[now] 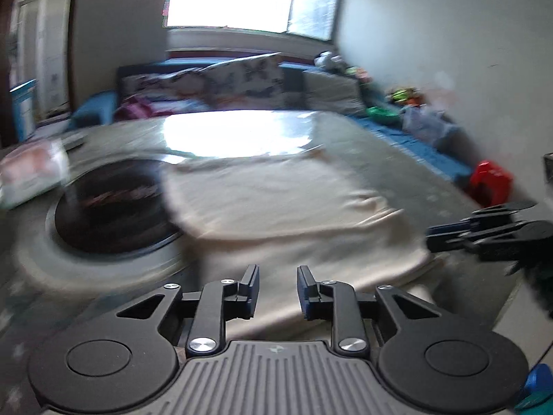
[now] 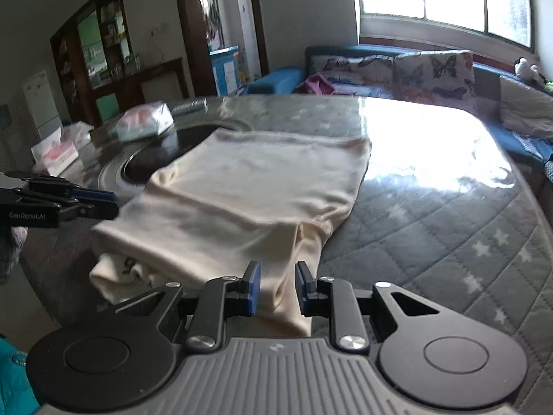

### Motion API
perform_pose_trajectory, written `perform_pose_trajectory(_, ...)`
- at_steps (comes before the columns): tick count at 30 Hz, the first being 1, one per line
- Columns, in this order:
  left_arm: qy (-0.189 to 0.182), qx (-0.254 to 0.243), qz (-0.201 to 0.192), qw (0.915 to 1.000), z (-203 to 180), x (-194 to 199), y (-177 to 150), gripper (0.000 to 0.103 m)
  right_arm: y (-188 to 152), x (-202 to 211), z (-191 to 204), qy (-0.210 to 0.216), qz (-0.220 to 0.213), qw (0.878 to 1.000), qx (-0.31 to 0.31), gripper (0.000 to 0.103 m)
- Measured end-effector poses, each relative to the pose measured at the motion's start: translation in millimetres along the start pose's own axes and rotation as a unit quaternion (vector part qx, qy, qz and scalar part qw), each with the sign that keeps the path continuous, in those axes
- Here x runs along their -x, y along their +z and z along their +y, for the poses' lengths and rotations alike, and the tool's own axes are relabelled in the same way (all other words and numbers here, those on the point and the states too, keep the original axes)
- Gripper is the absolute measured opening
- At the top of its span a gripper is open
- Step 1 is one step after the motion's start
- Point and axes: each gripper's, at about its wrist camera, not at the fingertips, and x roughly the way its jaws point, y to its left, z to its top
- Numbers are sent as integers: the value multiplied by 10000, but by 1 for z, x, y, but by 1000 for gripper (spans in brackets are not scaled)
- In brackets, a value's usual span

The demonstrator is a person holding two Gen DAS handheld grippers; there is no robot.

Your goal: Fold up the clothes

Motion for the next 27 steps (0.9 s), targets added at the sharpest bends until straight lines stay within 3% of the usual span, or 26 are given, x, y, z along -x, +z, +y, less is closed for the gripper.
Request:
perform_pose_trajectory(7, 51, 100, 162, 9998, 14, 1, -15, 32, -3, -6, 7, 66, 188, 9998, 13, 20)
perform_pose_trajectory(9, 54, 106, 181, 9998, 14, -2, -16, 32, -2, -9, 10, 38, 212, 9998, 56, 16)
perform_pose_trajectory(10, 33, 159, 201, 9997, 15, -4, -16, 29, -2, -10, 11, 23, 224, 9997, 77, 12)
perform_pose_trajectory(12, -26, 246, 235, 9994, 18, -6, -17, 11, 0, -10, 15, -70, 178, 9996, 184, 7)
perform_pose_trajectory(14, -57, 206, 225, 9995, 17, -5, -18, 8, 3, -7, 18, -127, 100, 9996, 251, 6)
perform_pose_trajectory(18, -71, 177, 235, 9995, 19, -3, -20, 7, 4, -11, 18, -154, 161, 9992, 320, 6)
perform_pose_trajectory(20, -90, 195, 248, 9995, 21, -2, -20, 8, 3, -13, 14, -151, 233, 9992, 287, 11)
perform_pose_trajectory(27, -19, 92, 22, 10000, 23, -4, 3, 12, 17, -6, 6, -180, -78, 9996, 217, 17)
